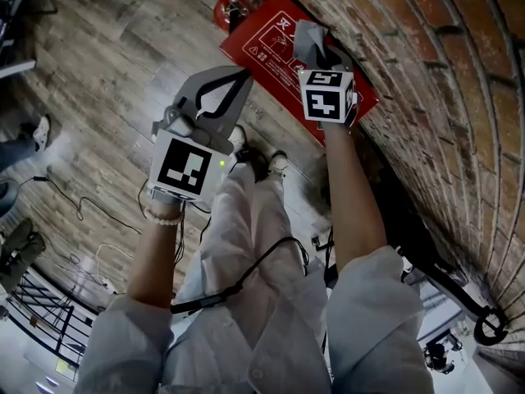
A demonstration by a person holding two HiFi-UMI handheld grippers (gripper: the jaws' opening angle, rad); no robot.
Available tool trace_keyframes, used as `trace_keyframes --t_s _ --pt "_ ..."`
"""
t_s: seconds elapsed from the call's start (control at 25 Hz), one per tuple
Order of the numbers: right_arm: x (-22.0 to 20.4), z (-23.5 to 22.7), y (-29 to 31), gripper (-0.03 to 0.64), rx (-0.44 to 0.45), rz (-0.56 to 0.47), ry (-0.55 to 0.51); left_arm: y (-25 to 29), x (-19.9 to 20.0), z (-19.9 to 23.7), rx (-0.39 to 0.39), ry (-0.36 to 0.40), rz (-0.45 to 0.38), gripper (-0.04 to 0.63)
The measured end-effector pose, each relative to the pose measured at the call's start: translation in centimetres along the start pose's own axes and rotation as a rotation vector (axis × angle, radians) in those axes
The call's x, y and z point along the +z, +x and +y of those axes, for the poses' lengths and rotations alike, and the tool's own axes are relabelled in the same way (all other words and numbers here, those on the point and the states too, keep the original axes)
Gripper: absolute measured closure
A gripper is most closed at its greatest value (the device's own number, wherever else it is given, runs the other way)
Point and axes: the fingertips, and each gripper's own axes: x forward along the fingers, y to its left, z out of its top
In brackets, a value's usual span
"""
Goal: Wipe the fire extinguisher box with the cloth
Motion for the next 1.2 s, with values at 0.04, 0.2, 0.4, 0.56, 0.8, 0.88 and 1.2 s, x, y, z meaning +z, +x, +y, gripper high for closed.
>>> trace_keyframes --t_s 0.04,0.2,0.4,0.56,0.8,0.88,1.2 --pt "-0.2 -0.2 -0.2 0.592 -0.003 0.002 -0.004 0.0 0.0 -0.2 -0.002 0.003 0.0 0.598" --pt "-1.3 -0.9 -0.9 0.592 -0.01 0.013 -0.008 0.0 0.3 -1.2 -0.008 0.011 0.0 0.598" --pt "-2.6 -1.9 -1.9 0.592 -0.018 0.016 0.002 0.3 0.8 -2.2 -0.012 0.013 0.001 0.598" --pt "-3.8 -2.5 -2.7 0.592 -0.024 0.02 0.009 0.6 1.2 -3.2 -0.018 0.016 -0.003 0.598" --pt "-5.6 -4.1 -3.8 0.592 -0.045 0.026 0.033 1.5 1.7 -4.7 -0.041 0.03 -0.004 0.598" --pt "-6.2 -4.5 -4.2 0.592 -0.052 0.027 0.038 1.7 1.9 -5.1 -0.048 0.032 -0.009 0.598" --pt "-8.7 -6.2 -5.6 0.592 -0.072 0.052 0.054 2.6 2.4 -6.7 -0.069 0.036 -0.004 0.598"
